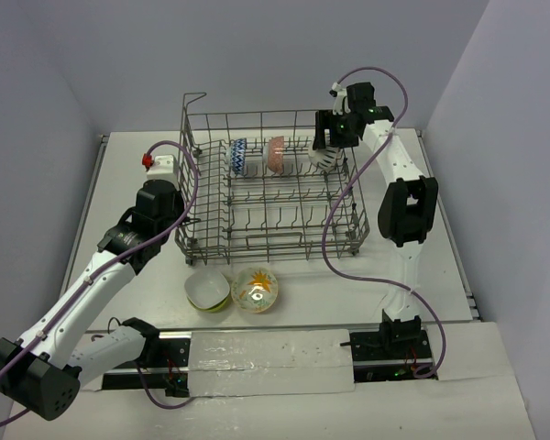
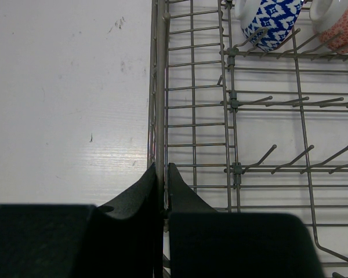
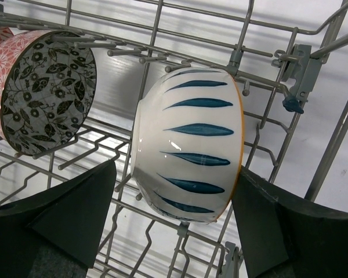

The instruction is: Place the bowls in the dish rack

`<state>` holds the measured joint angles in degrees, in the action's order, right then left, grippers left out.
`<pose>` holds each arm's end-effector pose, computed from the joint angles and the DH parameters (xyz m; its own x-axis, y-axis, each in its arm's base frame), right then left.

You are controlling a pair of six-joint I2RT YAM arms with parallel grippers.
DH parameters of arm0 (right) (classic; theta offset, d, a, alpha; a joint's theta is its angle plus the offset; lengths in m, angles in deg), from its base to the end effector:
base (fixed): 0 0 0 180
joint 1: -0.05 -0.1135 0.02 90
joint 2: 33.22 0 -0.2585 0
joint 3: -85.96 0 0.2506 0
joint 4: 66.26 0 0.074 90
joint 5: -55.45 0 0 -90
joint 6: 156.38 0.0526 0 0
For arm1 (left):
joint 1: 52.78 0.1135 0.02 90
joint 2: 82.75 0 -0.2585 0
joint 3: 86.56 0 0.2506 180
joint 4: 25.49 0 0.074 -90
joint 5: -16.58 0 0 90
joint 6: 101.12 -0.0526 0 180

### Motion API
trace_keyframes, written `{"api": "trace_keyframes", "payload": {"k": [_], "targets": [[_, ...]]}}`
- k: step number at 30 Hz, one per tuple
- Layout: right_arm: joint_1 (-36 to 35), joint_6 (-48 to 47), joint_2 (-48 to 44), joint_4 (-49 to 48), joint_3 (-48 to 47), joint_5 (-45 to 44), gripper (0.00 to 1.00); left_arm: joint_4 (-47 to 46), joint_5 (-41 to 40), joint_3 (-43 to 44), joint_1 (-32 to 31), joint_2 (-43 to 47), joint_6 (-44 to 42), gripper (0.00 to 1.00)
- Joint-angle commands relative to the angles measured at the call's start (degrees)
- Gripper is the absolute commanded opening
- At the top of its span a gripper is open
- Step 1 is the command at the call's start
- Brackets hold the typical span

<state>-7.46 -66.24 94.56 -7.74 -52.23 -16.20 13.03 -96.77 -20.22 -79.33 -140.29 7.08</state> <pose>0.5011 0.0828 0.2708 -0.7389 -0.0951 -0.6671 -0.3307 0.9138 0.2360 0.2196 -0.0864 0.3093 -0.4533 -0.0941 -0.8864 -0.0412 0.9956 -0.0846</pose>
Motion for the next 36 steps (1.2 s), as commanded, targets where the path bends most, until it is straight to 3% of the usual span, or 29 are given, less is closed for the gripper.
{"api": "trace_keyframes", "payload": {"k": [1, 26, 36], "targets": [[0.04, -0.23, -3.06, 3.24, 0.85, -1.12, 0.85, 2.93, 2.44, 0.51, 0.18, -0.29, -1.94, 0.00], [-1.54, 2.58, -1.40, 7.45, -9.61, -9.12, 0.87, 3.02, 2.88, 0.51, 0.18, 0.50, -1.94, 0.00], [-4.35, 0.48, -10.96, 5.96, -5.75, -15.16, 0.87, 3.11, 2.61, 0.60, 0.18, 0.15, -1.94, 0.00]]}}
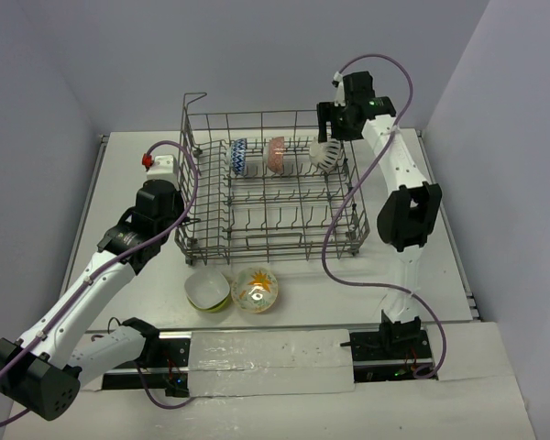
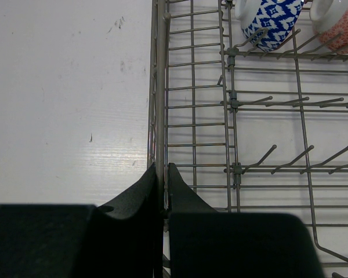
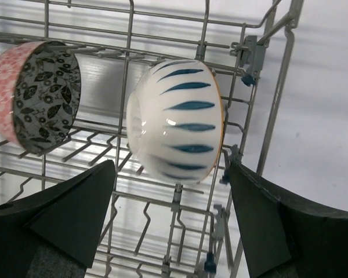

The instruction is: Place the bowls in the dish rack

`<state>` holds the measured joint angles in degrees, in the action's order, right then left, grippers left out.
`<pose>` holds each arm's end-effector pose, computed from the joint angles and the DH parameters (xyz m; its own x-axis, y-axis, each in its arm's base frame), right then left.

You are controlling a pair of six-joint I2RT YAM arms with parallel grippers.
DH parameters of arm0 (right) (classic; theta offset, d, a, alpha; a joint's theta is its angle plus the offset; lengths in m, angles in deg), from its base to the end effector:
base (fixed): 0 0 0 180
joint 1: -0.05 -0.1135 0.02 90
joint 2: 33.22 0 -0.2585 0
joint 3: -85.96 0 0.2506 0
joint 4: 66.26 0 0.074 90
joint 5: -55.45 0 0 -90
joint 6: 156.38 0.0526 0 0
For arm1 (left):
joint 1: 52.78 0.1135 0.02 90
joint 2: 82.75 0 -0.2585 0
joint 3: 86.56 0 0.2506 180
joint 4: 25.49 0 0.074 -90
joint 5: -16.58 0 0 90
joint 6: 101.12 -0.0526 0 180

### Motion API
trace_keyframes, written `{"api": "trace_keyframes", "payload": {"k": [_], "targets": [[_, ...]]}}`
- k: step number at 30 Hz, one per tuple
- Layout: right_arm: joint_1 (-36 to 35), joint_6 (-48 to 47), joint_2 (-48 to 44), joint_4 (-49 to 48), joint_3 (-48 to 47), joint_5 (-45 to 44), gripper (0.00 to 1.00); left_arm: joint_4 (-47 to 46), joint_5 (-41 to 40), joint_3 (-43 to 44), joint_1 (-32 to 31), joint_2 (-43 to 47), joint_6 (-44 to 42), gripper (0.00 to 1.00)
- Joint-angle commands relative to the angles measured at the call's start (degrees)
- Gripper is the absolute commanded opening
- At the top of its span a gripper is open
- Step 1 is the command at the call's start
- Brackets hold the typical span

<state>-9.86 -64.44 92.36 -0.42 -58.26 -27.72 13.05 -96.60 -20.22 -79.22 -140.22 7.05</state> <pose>0.4852 0.0911 0.3112 -0.7308 -0.0936 -0.6761 -0.2259 0.9679 0.1102 0.2196 -0.0861 0.3095 -0.4533 -0.0948 -0.8863 -0.0403 0.9955 -0.0858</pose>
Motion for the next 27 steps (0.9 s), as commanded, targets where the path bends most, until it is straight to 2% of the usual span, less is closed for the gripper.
{"api": "trace_keyframes", "payload": {"k": [1, 4, 9, 13, 16, 21, 27], "targets": [[-3.52, -1.23, -9.73, -1.71, 0.81, -5.15, 0.87, 3.09, 2.26, 0.68, 0.07, 0.08, -1.91, 0.00], [-6.77, -2.97, -12.98, -2.15, 1.61, -9.44, 0.87, 3.09, 2.00, 0.60, 0.07, -0.10, -1.92, 0.00], [-9.42, -2.64, -16.85, -3.12, 3.44, -10.87, 0.89, 3.09, 1.65, 0.60, 0.07, 0.17, -1.91, 0.00], [-11.61, -2.37, -21.77, -7.50, 13.34, -9.47, 0.87, 3.09, 1.56, 0.60, 0.07, 0.08, -1.91, 0.00], [-15.83, -2.90, -27.83, -13.12, 21.61, -8.68, 0.85, 3.17, 1.56, 0.68, 0.07, -0.09, -1.91, 0.00], [-27.32, -4.75, -36.18, -15.24, 29.62, -14.64, 0.84, 3.17, 1.21, 0.68, 0.07, -0.18, -1.83, 0.00], [-37.53, -4.13, -44.80, -20.42, 39.55, -16.85, 0.80, 3.00, 1.03, 0.68, 0.07, -0.01, -1.65, 0.00]]}}
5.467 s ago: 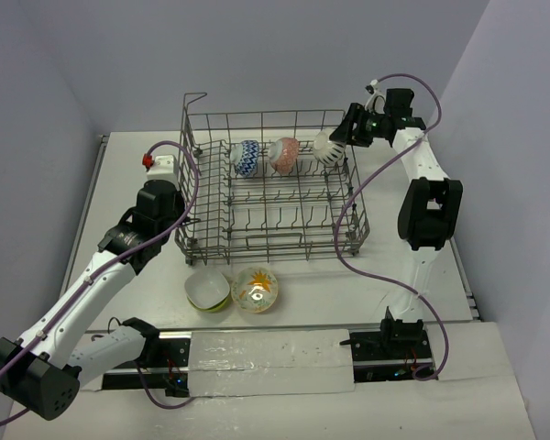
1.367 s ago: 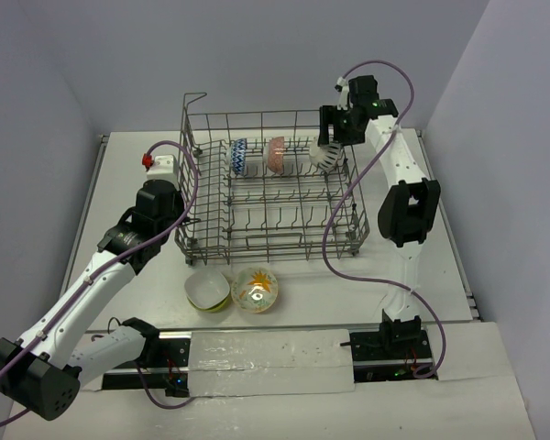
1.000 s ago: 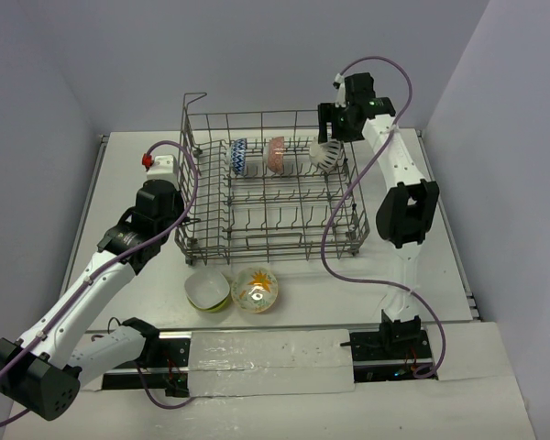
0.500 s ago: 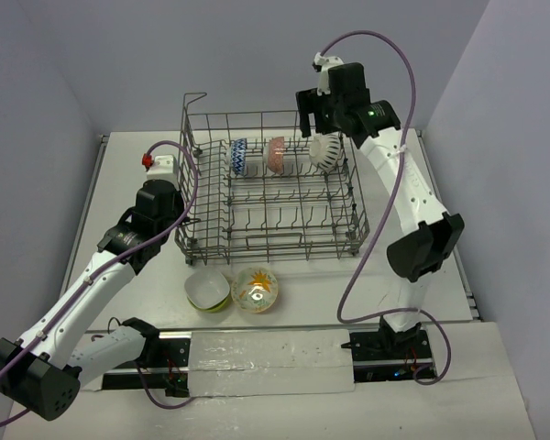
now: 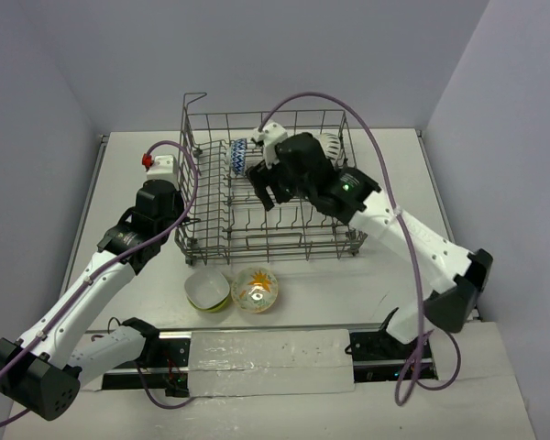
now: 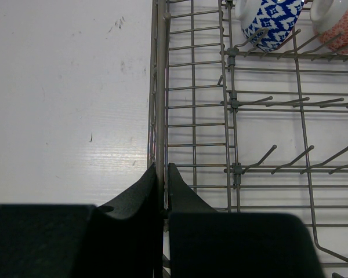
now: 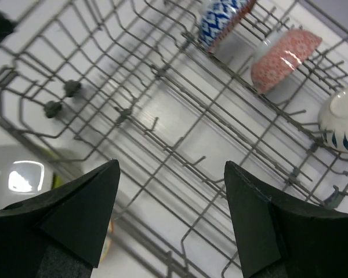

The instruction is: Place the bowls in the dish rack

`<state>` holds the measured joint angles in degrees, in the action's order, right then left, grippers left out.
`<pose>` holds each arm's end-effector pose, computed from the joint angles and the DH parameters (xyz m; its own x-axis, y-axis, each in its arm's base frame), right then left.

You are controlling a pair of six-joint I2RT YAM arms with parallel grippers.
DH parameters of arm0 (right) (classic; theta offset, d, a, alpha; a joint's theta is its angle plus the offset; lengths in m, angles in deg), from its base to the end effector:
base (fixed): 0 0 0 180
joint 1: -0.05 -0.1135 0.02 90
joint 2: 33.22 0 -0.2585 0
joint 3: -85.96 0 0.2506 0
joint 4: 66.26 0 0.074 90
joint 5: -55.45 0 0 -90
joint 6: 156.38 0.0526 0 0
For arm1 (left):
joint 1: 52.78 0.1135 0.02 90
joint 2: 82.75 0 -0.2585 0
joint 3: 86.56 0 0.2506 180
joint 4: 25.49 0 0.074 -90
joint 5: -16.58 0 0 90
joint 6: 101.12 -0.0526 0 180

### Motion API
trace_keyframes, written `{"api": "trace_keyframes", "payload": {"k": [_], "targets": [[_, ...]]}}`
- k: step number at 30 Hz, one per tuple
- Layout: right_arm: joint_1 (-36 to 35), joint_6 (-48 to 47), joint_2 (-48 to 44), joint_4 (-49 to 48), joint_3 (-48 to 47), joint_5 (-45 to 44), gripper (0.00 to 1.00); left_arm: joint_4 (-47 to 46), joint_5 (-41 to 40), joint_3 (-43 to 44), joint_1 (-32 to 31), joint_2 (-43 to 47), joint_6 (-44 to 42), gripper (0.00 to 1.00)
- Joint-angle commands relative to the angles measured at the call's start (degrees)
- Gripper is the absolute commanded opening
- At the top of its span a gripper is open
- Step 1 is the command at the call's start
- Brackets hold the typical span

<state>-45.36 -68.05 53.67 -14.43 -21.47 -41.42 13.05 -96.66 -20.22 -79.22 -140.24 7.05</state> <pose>0.2491 0.2438 0.3940 -0.3459 -0.3921 -0.8524 -0.6456 0.7587 -0.0870 0.2196 -0.0860 0.3095 -0.4533 -0.0946 -0.8863 -0.0412 0.9955 -0.0852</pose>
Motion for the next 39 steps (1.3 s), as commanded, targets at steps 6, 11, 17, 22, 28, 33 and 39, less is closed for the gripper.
{"api": "trace_keyframes", "payload": {"k": [6, 11, 17, 22, 28, 33, 39], "targets": [[-11.62, 1.49, -11.83, -8.62, 12.79, 1.51, 0.76, 3.17, 0.57, 0.68, 0.07, 0.01, -1.30, 0.00], [-19.00, 4.13, -13.77, -6.96, 19.75, 5.12, 0.74, 3.17, -0.05, 0.77, 0.07, 0.28, -1.12, 0.00], [-27.96, 4.57, -13.51, -6.34, 24.93, 10.65, 0.74, 3.26, -0.66, 0.77, 0.07, 0.45, -0.86, 0.00], [-30.35, 5.01, -10.61, -6.42, 27.83, 13.28, 0.74, 3.35, -0.84, 0.77, 0.07, 0.10, -0.86, 0.00], [-31.06, 5.36, -6.21, -8.35, 31.17, 13.99, 0.74, 3.26, -0.92, 0.77, 0.07, -0.07, -0.77, 0.00], [-30.97, 4.31, -0.77, -11.96, 30.48, 13.90, 0.74, 3.17, -1.10, 0.60, 0.07, 0.28, -0.86, 0.00], [-30.97, 3.25, 5.21, -11.96, 27.84, 14.25, 0.74, 3.17, -0.93, 0.60, 0.07, 0.36, -0.95, 0.00]]}}
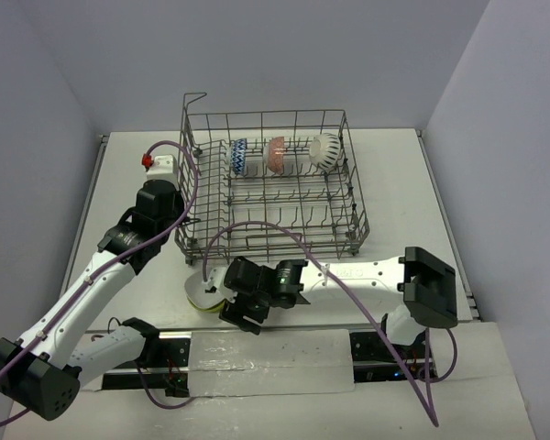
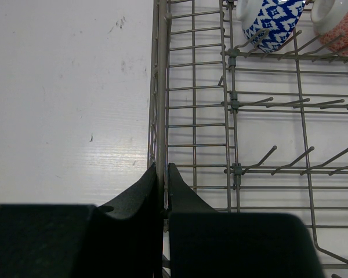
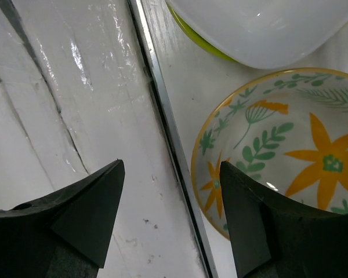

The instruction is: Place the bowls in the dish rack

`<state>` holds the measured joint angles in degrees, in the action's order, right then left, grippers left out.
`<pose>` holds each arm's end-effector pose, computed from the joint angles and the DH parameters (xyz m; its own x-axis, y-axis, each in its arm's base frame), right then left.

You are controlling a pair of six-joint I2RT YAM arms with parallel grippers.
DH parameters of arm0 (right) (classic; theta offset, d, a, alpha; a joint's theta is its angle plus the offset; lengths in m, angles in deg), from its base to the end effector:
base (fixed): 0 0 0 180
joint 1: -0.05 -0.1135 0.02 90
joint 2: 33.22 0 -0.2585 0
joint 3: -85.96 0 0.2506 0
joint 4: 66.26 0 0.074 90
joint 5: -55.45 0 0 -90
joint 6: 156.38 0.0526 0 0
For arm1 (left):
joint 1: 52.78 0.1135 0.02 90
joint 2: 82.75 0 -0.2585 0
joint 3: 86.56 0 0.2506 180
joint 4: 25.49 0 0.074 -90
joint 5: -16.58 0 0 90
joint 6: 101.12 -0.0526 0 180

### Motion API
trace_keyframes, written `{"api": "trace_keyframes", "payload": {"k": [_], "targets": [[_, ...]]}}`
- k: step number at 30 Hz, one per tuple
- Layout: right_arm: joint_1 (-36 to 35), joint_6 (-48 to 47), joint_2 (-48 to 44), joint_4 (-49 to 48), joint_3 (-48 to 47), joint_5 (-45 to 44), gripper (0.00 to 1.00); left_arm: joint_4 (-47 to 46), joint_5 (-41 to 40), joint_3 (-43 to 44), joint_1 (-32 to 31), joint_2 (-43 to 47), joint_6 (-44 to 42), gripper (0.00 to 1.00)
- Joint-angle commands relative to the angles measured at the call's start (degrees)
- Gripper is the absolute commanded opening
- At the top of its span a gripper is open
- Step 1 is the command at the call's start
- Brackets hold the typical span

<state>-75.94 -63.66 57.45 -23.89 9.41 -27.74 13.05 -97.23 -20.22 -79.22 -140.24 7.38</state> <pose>0.0752 0.3273 0.2056 -0.2481 -0.7997 -0.5468 -0.9686 0.2151 0.1250 0.2197 -0.0855 0.3096 -0.4502 -0.1003 -0.8873 -0.0522 0.9949 -0.0860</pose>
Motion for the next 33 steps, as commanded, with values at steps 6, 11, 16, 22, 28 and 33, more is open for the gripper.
{"api": "trace_keyframes", "payload": {"k": [6, 11, 16, 22, 28, 33], "targets": [[-0.30, -0.26, 3.98, -2.32, -3.13, 1.01, 0.66, 3.17, -0.18, 0.60, 0.07, 0.54, -1.36, 0.00], [-0.04, 0.27, 3.37, -2.41, -2.96, 1.89, 0.50, 3.17, 0.17, 0.60, 0.07, 0.45, -1.36, 0.00], [0.40, 0.44, 2.76, -1.88, -3.48, 1.63, 0.41, 3.17, 0.17, 0.68, 0.07, 0.45, -1.36, 0.00], [0.58, 0.44, 2.23, -1.53, -3.66, 1.19, 0.31, 3.17, 0.17, 0.68, 0.07, 0.28, -1.36, 0.00], [0.58, 0.71, 1.88, -1.18, -3.57, 0.84, 0.24, 3.26, 0.26, 0.77, 0.07, 0.19, -1.36, 0.00], [0.66, 0.79, 1.26, -0.21, -4.19, 0.40, 0.23, 3.09, 0.35, 0.51, 0.07, 0.28, -1.36, 0.00]]}}
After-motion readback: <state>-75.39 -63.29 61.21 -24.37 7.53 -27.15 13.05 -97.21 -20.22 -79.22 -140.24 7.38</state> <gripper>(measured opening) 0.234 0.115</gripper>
